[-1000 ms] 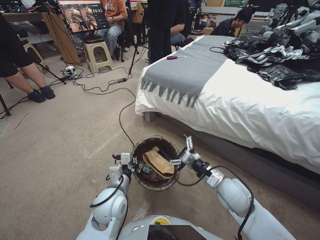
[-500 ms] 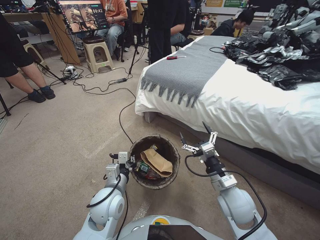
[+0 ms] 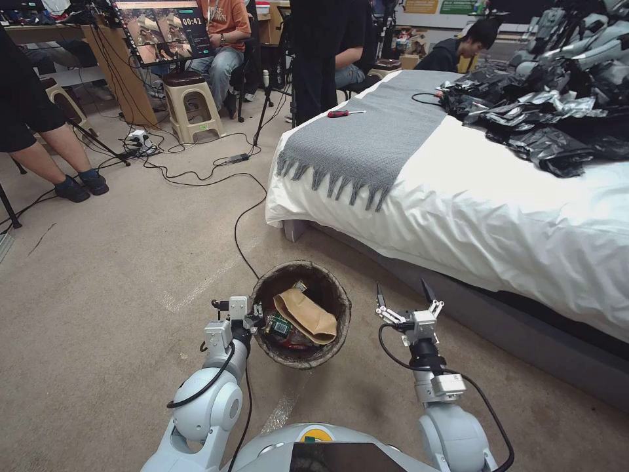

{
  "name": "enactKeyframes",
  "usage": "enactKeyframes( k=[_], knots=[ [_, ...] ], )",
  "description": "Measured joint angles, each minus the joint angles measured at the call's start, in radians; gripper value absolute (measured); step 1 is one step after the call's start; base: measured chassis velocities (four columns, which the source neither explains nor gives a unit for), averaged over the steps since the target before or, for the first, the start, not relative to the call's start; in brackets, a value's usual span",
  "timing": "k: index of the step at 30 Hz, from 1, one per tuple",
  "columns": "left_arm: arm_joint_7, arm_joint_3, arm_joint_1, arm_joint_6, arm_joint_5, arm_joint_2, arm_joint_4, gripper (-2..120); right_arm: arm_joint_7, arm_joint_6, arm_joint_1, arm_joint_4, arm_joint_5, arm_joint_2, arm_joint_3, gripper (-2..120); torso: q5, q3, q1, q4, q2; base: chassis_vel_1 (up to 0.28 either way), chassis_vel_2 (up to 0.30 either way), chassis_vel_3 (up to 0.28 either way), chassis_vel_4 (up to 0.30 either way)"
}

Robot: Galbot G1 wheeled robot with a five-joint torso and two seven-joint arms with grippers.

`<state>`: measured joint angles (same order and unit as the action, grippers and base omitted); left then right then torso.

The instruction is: Pick up the trash bin, then pick up the garbage from the floor and place it into the trash bin.

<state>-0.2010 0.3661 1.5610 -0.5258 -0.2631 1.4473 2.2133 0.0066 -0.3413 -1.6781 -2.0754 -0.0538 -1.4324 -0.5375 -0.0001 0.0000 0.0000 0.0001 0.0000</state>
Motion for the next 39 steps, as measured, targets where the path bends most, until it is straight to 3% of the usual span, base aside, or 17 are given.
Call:
enactKeyframes(
  k=[8,22,39],
  knots=[
    [0.002,0.003,0.0,0.01,0.002,0.0,0.0,0,0.029,-0.017,0.001,0.08,0.024,-0.033,0.004,100,0.0001,0.0,0.0,0.0,0.0,0.0,0.0,0.0,0.0],
    [0.016,-0.003,0.007,0.014,0.001,-0.001,0.021,0,0.019,-0.02,0.01,0.079,0.022,-0.019,-0.009,100,0.0001,0.0,0.0,-0.0001,0.0,0.008,0.007,0.005,0.005],
    [0.016,0.004,0.006,0.012,-0.004,-0.002,0.041,0,0.005,-0.019,0.018,0.082,0.021,-0.013,-0.017,100,0.0001,0.0,0.0,0.0,0.0,0.097,0.091,0.1,0.094]
  ],
)
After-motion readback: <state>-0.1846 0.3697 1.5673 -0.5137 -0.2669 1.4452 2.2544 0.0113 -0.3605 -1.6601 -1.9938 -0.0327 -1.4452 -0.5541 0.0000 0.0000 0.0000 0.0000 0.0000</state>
